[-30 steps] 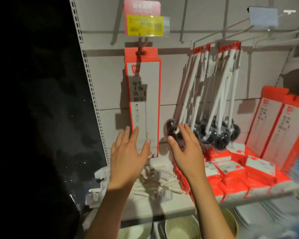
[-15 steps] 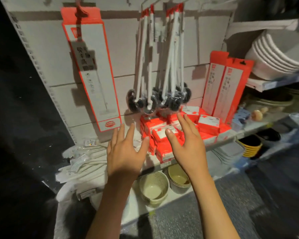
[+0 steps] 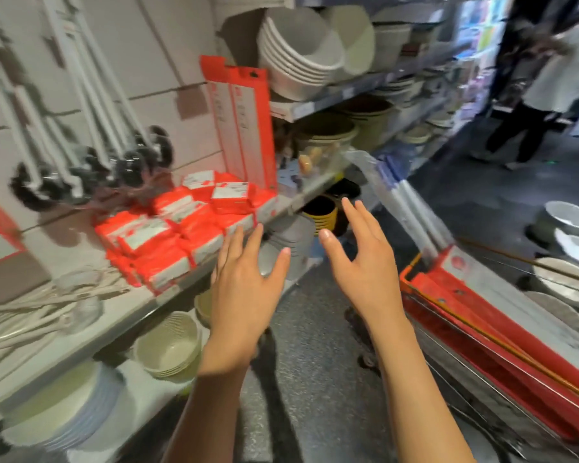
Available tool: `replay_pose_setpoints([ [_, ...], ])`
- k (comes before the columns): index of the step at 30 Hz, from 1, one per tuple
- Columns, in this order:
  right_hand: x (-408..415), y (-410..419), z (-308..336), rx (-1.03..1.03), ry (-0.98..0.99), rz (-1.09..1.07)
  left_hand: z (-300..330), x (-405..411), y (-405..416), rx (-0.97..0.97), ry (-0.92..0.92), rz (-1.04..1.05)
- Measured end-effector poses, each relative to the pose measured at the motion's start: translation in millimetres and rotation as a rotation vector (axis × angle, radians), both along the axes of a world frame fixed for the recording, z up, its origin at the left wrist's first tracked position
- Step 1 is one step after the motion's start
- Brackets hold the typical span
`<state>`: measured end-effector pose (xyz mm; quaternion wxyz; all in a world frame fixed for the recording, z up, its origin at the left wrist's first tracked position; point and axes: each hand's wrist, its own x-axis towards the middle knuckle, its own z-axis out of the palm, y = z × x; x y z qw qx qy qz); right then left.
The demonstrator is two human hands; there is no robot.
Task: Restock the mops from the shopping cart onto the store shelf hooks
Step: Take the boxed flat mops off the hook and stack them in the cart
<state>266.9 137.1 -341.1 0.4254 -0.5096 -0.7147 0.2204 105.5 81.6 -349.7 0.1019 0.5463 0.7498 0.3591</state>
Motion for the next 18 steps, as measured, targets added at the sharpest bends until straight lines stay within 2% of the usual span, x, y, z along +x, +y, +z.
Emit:
replay_pose_setpoints([
  [7,148,3,-14,-0.032,0.024,-0.212,-9,144,31,-0.059,0.053,-0.239],
  [18,282,3,-45,-0.113,0.147,-0.549,-27,277,81,-0.095,0.111,-0.567],
])
